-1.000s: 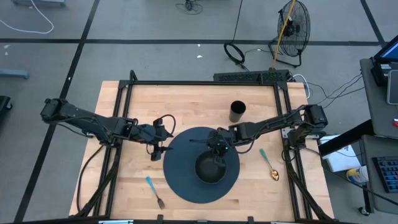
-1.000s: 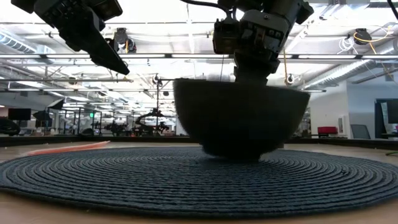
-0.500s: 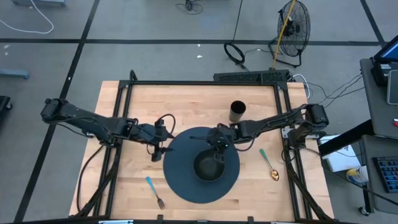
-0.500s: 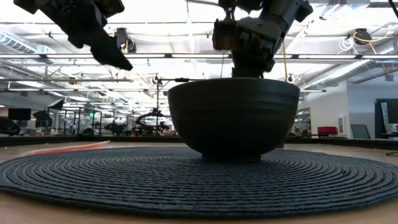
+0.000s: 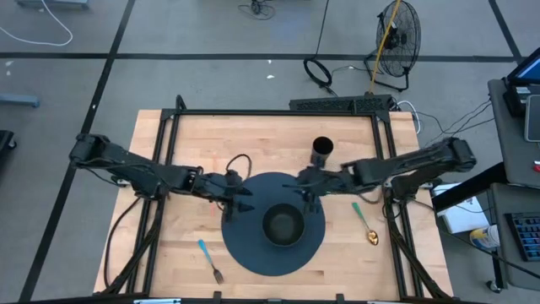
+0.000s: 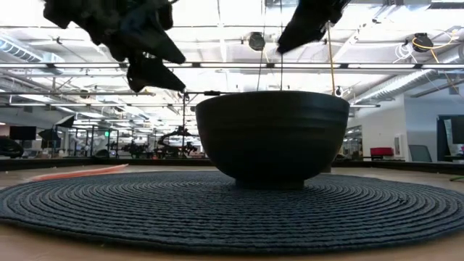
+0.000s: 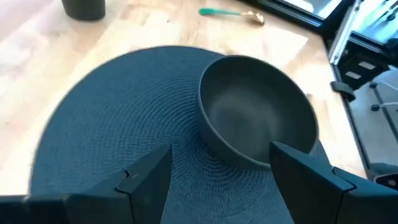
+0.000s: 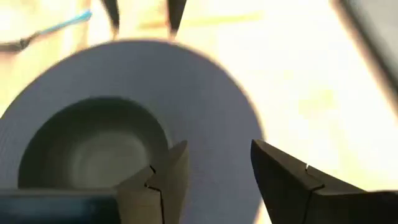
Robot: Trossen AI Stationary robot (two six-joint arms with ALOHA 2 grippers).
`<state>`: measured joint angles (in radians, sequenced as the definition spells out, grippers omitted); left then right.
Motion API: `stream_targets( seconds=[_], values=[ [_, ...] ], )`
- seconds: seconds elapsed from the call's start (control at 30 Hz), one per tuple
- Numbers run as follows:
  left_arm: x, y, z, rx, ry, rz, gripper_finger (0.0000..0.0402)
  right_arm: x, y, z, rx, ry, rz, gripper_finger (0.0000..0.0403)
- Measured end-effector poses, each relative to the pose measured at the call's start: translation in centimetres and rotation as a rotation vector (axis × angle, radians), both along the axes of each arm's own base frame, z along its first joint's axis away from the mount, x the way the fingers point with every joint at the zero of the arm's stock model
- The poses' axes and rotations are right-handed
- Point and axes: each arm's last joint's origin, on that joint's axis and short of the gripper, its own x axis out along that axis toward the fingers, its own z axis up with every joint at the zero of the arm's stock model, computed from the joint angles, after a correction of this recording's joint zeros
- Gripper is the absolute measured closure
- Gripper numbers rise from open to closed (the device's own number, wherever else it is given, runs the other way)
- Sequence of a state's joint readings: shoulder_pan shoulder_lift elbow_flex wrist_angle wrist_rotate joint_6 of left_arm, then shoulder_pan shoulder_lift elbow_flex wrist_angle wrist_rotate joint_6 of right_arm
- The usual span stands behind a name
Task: Pick & Place Utensil
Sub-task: Put the black bowl on the left of the blue mat
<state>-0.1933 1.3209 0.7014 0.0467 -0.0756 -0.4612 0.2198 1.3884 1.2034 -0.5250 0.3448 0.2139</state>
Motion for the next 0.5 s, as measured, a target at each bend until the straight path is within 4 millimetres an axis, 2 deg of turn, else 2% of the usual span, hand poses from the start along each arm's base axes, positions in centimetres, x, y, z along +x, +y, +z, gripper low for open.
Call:
stream_targets(
  seconds=[0.1, 0.2, 0.37, 0.5],
  values=[
    [1.5, -0.4, -0.2, 0.011, 0.038, 0.010, 0.0133, -2.2, 1.1, 1.2, -0.067, -0.035, -0.019, 0.0230],
    [2.7, -0.7, -0.2, 0.049, 0.106, 0.037, 0.0133, -4.5, 2.2, 1.6, -0.113, -0.083, -0.023, 0.0229],
    [4.3, -0.8, 0.2, 0.106, 0.188, 0.098, 0.0133, -7.9, 2.9, 1.1, -0.124, -0.186, -0.055, 0.0229],
    [5.6, -1.1, 0.3, 0.106, 0.192, 0.096, 0.0133, -9.8, 3.0, 0.3, -0.108, -0.264, -0.051, 0.0229]
  ],
)
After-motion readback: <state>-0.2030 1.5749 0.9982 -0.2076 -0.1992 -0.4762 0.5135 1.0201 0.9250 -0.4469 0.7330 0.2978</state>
